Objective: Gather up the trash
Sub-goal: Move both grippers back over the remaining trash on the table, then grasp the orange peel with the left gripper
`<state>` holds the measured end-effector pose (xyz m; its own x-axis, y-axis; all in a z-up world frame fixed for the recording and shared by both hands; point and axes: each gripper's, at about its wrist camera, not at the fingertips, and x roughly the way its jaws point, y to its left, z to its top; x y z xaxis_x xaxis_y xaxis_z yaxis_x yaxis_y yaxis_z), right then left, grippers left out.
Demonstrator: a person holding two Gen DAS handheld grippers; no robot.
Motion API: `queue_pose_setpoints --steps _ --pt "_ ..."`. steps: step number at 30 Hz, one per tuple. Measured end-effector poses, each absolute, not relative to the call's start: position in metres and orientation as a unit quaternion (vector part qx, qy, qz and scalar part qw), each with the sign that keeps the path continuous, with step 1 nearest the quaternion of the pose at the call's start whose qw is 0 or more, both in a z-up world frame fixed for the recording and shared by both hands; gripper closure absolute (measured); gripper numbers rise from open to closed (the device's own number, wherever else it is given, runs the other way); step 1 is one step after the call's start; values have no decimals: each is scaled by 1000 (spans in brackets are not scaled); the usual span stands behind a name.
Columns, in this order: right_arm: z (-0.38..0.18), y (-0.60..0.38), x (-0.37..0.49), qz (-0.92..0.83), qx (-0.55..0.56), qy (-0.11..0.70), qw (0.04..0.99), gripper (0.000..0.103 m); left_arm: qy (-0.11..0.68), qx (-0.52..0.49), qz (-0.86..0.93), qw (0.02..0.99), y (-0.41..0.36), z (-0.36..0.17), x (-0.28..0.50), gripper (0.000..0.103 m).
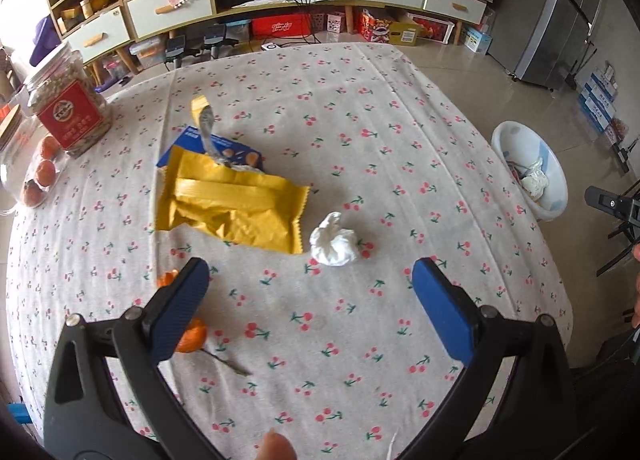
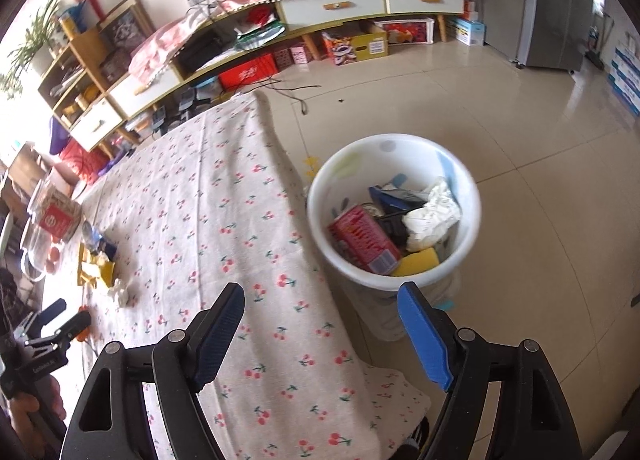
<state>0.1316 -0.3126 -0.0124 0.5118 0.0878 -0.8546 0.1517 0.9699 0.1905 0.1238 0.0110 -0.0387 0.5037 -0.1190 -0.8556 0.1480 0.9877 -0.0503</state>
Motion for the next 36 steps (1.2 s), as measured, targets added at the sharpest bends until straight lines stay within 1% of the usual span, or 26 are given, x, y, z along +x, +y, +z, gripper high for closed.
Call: queue_pose_setpoints --steps 8,13,26,27,29,30,32,36 --pt "-16 -263 146 6 95 504 859 22 504 13 -64 861 51 -44 117 2" --pt "-20 -231 156 25 76 511 856 22 515 0 -39 856 82 -59 109 2" --pt "-39 -168 174 55 26 536 842 21 519 -65 -33 852 123 -74 97 2" --pt "-41 -164 176 55 24 538 841 21 517 -73 -41 852 125 -73 96 4" --pt "-43 -160 178 56 24 541 839 21 514 -81 -54 852 126 -72 96 12" --pt "-44 -158 179 56 24 542 838 21 513 -82 -59 853 125 -72 96 14" --pt "-46 -154 180 58 25 544 837 21 512 -85 -66 852 123 -72 98 24" --pt "-46 -148 182 64 27 545 836 21 515 -82 -73 850 117 -77 106 35"
